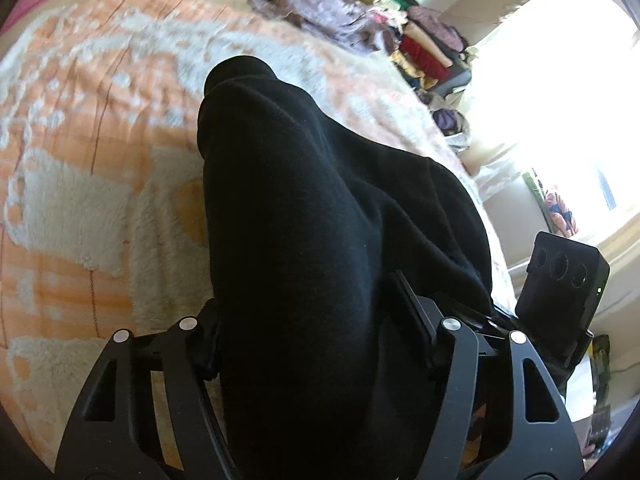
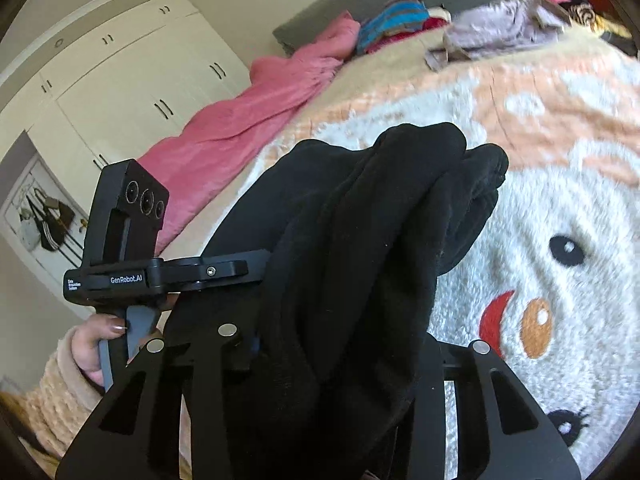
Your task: Fold small clothes
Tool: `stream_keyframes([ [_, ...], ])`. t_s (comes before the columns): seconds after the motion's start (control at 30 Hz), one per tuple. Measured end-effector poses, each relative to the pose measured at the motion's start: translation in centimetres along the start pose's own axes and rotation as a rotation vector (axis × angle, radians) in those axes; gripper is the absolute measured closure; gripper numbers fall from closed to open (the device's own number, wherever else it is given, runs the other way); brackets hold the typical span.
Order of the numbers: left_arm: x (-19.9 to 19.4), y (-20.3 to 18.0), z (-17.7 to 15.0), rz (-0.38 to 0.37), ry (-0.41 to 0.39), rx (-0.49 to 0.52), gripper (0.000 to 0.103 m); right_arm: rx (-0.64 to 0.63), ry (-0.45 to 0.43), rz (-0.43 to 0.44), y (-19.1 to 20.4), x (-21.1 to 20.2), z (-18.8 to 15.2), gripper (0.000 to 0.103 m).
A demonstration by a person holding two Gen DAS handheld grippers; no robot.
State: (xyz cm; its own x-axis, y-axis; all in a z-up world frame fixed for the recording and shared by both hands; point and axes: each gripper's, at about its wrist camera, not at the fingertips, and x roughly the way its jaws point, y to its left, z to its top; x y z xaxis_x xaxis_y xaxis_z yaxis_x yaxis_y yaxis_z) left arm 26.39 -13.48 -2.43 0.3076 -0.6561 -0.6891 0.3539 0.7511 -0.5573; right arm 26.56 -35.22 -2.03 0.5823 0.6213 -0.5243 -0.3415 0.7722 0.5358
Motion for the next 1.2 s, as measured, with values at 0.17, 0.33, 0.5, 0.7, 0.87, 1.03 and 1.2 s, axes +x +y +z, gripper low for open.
stream_keyframes([
  [0.17,-1.4,-3.0,0.2,-0.041,-0.045,0.031,0.044,-0.026,-0.065,-0.007,0.7,-3.8,0.9,0.066],
  [0.33,-1.5,-6.8,-0.1,-0.049,-0.063,0.087,0.044,-0.054,-0.105,-0.039,0.8,-7.3,0.9,0.066],
  [0.5,-0.4,-9.3,-1.1,-0.061,-0.051,0.121,0.044,-0.054,-0.114,-0.067,-0.3,-9.7,-0.1,0.066],
  [0.7,2.0,-10.7,-2.5,-0.062,-0.015,0.129,0.044,-0.043,-0.089,-0.101,-2.1,-11.3,-1.9,0.066],
  [0.87,3.8,-10.9,-3.7,-0.045,0.023,0.128,0.044,-0.024,-0.053,-0.118,-3.6,-11.0,-3.7,0.066],
  [1.03,5.4,-10.0,-4.6,-0.012,0.060,0.114,0.044,0.012,-0.019,-0.113,-5.0,-9.6,-5.2,0.066],
  [1.2,6.4,-8.7,-5.1,0.019,0.071,0.097,0.040,0.088,0.011,-0.153,-6.5,-9.0,-6.3,0.051],
])
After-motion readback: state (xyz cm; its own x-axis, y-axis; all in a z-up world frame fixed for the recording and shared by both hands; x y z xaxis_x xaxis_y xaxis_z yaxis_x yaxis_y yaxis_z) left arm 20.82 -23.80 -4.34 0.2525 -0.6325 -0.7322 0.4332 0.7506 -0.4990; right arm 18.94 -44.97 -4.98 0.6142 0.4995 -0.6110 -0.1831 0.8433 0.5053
